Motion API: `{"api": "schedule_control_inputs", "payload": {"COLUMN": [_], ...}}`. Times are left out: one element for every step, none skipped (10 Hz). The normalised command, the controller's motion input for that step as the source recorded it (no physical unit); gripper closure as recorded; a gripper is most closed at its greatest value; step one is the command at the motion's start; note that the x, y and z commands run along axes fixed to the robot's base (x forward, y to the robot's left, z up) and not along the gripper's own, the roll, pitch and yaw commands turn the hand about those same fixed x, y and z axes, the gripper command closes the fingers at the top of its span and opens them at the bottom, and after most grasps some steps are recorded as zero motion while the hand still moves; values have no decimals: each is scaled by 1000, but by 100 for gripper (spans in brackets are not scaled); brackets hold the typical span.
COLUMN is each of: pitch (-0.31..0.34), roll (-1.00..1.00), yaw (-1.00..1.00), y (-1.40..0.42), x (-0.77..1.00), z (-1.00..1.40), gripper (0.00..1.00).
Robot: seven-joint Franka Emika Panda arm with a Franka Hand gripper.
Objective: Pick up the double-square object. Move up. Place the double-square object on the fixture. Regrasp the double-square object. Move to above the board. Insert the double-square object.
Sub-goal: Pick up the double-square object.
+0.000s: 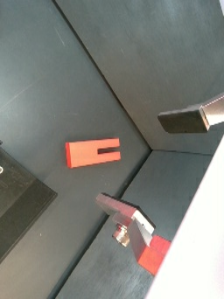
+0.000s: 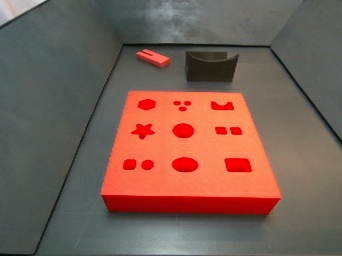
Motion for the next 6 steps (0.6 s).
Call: {"api": "schedule_control_inputs", "payload": {"pitch": [-130,-127,-106,-106,-103,-113], "roll": [-27,-63,-74,-76,-59,-4], "yaw": [54,551,974,986,983,969], "y": [0,0,126,126,166,223], "x": [-294,-23,-37,-37,-34,-49], "z": [-546,-749,-757,-760,-797,-863], "gripper": [0,0,0,0,0,0]}}
